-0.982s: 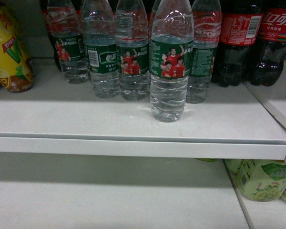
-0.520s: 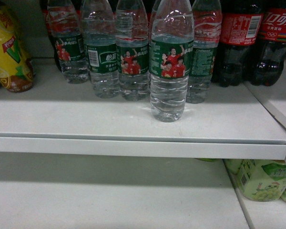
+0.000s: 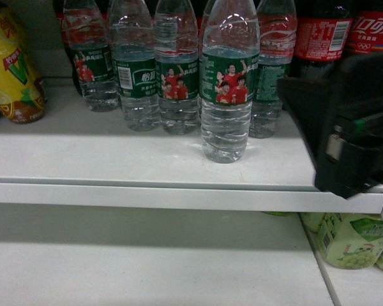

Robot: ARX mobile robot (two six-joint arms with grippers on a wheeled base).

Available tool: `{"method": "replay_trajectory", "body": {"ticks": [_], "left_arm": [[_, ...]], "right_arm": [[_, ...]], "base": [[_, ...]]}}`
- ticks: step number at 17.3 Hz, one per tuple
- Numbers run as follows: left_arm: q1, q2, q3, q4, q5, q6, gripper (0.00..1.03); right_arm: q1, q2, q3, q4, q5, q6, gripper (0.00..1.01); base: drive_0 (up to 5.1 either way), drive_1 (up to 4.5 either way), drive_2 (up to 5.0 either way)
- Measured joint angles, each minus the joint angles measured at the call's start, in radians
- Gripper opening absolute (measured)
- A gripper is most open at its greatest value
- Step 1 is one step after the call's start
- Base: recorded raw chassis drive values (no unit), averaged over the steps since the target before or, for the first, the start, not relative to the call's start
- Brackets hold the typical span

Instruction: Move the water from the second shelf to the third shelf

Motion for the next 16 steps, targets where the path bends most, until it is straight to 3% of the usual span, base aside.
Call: {"method": "replay_trajectory", "body": {"ticks": [7, 10, 16], "left_arm": [[0.000, 0.000, 0.000, 0.000, 0.000, 0.000, 0.98], [0.000, 0.000, 0.000, 0.000, 0.000, 0.000, 0.98], [0.000, 0.000, 0.000, 0.000, 0.000, 0.000, 0.98]], "right_arm": [[0.087, 0.196, 0.166, -0.030, 0.035, 0.009, 0.98], [0.098, 0.302, 0.272, -0.067, 0.046, 0.052, 0.98], [0.102, 0.436, 0.426, -0.108, 0.151, 0.079, 0.98]], "base": [[0.0, 0.00, 0.0], [0.0, 0.00, 0.0], [0.0, 0.00, 0.0]]}}
